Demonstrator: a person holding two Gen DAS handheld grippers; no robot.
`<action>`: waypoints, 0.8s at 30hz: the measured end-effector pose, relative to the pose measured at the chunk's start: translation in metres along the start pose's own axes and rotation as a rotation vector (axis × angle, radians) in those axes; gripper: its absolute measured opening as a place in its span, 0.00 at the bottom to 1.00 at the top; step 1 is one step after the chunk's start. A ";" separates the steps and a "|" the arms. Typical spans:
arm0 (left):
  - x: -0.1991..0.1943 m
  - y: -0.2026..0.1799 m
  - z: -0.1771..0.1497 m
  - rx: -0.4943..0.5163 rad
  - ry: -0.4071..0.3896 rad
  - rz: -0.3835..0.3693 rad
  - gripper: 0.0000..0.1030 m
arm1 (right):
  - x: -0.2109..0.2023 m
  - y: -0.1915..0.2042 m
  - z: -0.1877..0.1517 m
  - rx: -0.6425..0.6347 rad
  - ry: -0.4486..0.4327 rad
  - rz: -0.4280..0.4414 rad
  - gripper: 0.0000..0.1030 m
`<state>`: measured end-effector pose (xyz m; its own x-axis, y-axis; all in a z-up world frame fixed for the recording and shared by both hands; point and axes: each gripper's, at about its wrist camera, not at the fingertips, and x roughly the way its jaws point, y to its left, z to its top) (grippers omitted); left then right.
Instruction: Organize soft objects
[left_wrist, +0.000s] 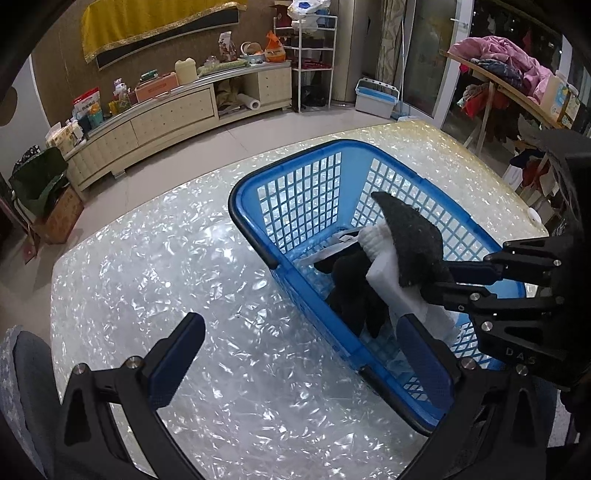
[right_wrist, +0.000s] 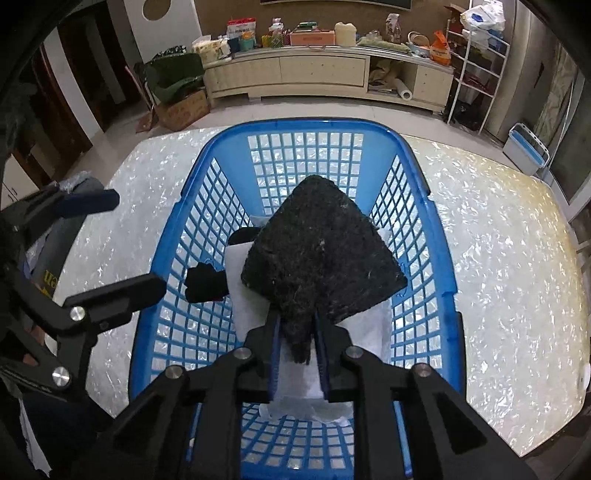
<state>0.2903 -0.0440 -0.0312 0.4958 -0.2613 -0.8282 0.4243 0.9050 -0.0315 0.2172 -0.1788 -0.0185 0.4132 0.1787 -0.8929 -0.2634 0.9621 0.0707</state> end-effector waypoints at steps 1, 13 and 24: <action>-0.002 -0.001 0.000 0.000 -0.001 -0.001 1.00 | 0.000 -0.004 0.000 0.006 -0.002 0.002 0.20; -0.056 -0.012 -0.023 -0.089 -0.082 0.034 1.00 | -0.046 0.003 -0.024 0.002 -0.069 0.017 0.60; -0.133 -0.029 -0.056 -0.199 -0.274 0.120 1.00 | -0.106 0.017 -0.053 0.004 -0.225 0.027 0.88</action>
<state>0.1694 -0.0163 0.0482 0.7296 -0.2051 -0.6524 0.2081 0.9753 -0.0740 0.1226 -0.1925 0.0532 0.5899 0.2453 -0.7693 -0.2739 0.9570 0.0952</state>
